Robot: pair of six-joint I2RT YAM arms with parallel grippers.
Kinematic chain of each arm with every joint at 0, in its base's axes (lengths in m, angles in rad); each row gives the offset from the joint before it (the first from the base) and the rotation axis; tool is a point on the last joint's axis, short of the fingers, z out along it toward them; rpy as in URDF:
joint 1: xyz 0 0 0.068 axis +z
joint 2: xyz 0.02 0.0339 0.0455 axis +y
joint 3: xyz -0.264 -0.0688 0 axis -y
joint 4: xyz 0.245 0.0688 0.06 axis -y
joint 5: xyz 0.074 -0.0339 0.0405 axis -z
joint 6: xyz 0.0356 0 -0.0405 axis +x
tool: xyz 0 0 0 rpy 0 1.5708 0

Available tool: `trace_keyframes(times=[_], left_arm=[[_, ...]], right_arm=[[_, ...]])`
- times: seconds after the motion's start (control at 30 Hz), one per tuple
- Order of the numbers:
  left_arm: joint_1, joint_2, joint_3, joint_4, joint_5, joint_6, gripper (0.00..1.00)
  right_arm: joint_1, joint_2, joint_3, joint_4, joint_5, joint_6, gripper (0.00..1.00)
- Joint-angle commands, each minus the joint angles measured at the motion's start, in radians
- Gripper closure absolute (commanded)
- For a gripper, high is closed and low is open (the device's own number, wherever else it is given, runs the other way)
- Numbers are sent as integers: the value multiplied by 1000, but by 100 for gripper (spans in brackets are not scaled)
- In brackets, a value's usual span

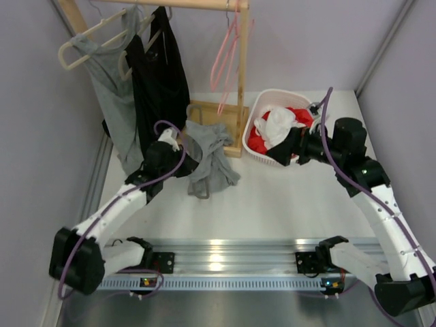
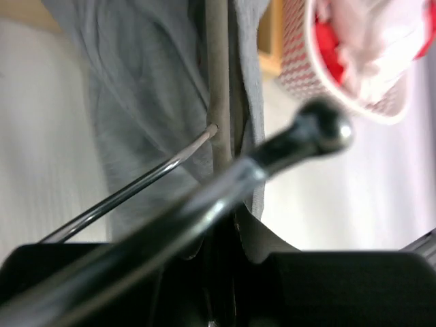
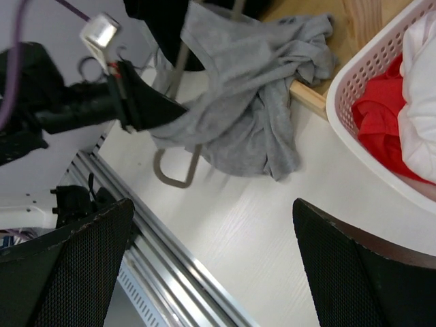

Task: Remove the tank top from the hanger
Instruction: Pick up the hanger at the center of the board.

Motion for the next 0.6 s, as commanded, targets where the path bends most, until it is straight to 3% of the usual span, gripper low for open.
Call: trace_keyframes(times=[0.0,0.07,0.3,0.57], left_arm=[[3,-178,56,-159,-97,3,100],[2,-230,97,-225,-108,34,100],[2,-432,160,-405,-28,75,100],[3,-621,271,-612,-6,115,100]], right_arm=[[20,-48,-42,97,-43,1,2],[44,-75,-88,152,-66,-1,2],[315,-120,-263,391,15,4,2],[492,6,-393,807,52,59,2]])
